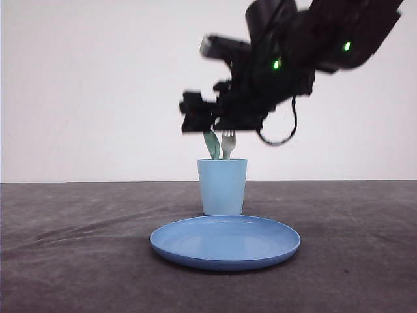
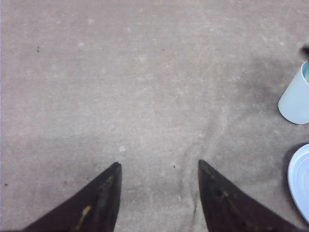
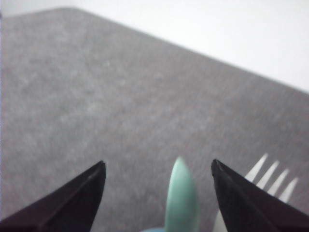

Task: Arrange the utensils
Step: 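Lower the spoon into the cup beside the fork and release, then move the right gripper to the cup rim and grasp the cup, then lift the cup with the right gripper and carry it over the plate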

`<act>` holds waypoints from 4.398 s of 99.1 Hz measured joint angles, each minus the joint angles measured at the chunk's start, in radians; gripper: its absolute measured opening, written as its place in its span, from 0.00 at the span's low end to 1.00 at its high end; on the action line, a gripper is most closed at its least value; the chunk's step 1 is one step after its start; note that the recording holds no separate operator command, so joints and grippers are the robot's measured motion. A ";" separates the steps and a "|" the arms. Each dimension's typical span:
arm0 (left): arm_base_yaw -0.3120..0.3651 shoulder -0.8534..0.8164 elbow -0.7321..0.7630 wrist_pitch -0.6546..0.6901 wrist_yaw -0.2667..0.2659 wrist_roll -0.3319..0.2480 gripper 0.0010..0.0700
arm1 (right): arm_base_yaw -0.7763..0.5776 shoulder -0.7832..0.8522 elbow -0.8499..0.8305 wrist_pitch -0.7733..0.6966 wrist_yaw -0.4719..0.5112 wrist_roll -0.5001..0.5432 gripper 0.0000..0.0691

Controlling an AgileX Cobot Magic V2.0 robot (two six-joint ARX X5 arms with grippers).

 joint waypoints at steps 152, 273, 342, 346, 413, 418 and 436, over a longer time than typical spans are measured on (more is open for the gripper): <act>0.000 0.000 0.000 0.001 0.000 0.000 0.42 | -0.149 -0.552 -0.286 -0.693 -0.078 0.072 0.94; 0.000 0.000 0.000 0.023 0.000 0.000 0.42 | -0.065 0.007 -0.102 -0.117 -0.130 0.074 0.99; 0.000 0.000 0.000 0.022 0.000 0.000 0.42 | -0.064 0.063 -0.035 -0.186 -0.130 0.087 0.69; 0.000 0.000 0.000 0.022 0.000 0.000 0.42 | -0.065 0.063 -0.035 -0.186 -0.130 0.087 0.68; 0.000 0.000 0.000 0.023 0.000 0.000 0.42 | -0.064 -0.151 -0.034 -0.455 -0.248 0.097 0.66; 0.000 0.000 0.000 0.022 0.000 0.000 0.42 | -0.063 -0.188 -0.034 -0.518 -0.258 0.097 0.66; 0.000 0.000 0.000 0.022 0.000 0.000 0.42 | -0.039 -0.323 -0.034 -0.731 -0.258 0.096 0.66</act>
